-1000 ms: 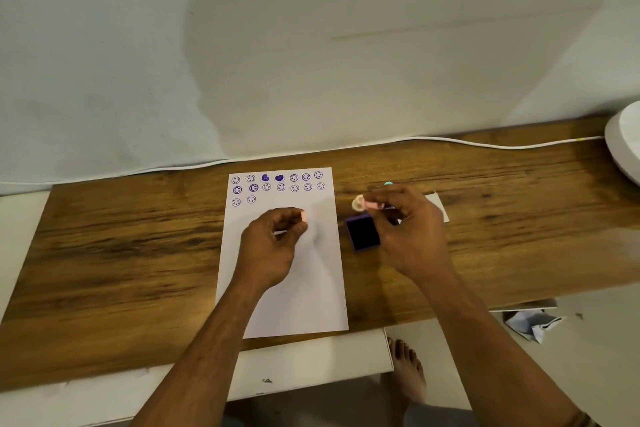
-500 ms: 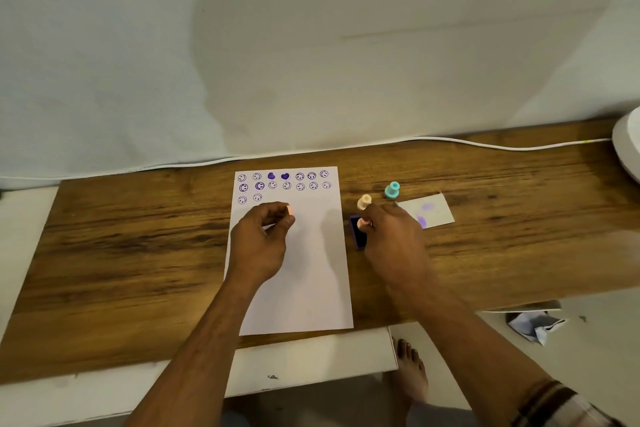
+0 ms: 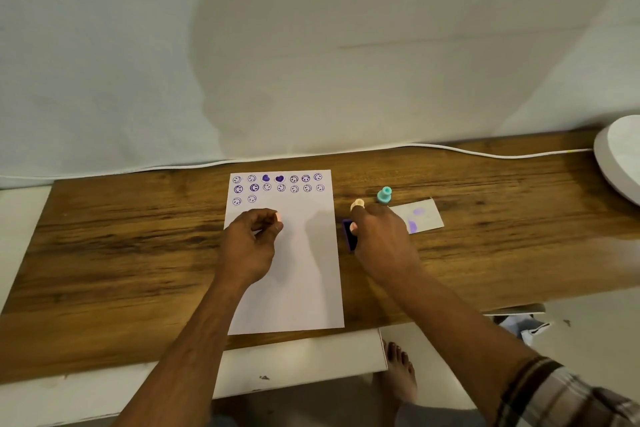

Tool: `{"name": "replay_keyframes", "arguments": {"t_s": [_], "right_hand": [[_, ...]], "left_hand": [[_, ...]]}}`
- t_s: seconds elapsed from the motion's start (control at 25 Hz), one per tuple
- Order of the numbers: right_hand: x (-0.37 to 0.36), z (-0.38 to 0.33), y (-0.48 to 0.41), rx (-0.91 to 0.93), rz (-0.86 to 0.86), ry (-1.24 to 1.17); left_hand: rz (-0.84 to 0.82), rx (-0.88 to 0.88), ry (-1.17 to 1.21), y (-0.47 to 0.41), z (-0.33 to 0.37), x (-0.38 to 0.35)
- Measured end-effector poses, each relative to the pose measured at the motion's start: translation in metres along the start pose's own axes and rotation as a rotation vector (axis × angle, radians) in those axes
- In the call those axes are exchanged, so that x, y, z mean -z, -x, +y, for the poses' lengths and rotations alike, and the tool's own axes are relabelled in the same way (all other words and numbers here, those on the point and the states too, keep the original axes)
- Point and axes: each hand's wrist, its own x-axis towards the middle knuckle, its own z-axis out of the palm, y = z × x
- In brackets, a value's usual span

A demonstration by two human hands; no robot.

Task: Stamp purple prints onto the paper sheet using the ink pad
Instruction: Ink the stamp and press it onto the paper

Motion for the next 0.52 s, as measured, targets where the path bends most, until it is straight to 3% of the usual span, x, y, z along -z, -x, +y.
{"name": "replay_keyframes", "arguments": {"t_s": [0.4,0.52], "right_hand": [[0.014,0.001,-0.006,0.128,-0.116,0.177],[0.01,-0.014,-0.009,0.246,0.069,0.03]], "left_hand": [[-0.045,0.017,0.003,0.001,-0.002,0.006],[0.051,0.067,0.182,-0.001,-0.002,0.012]]}}
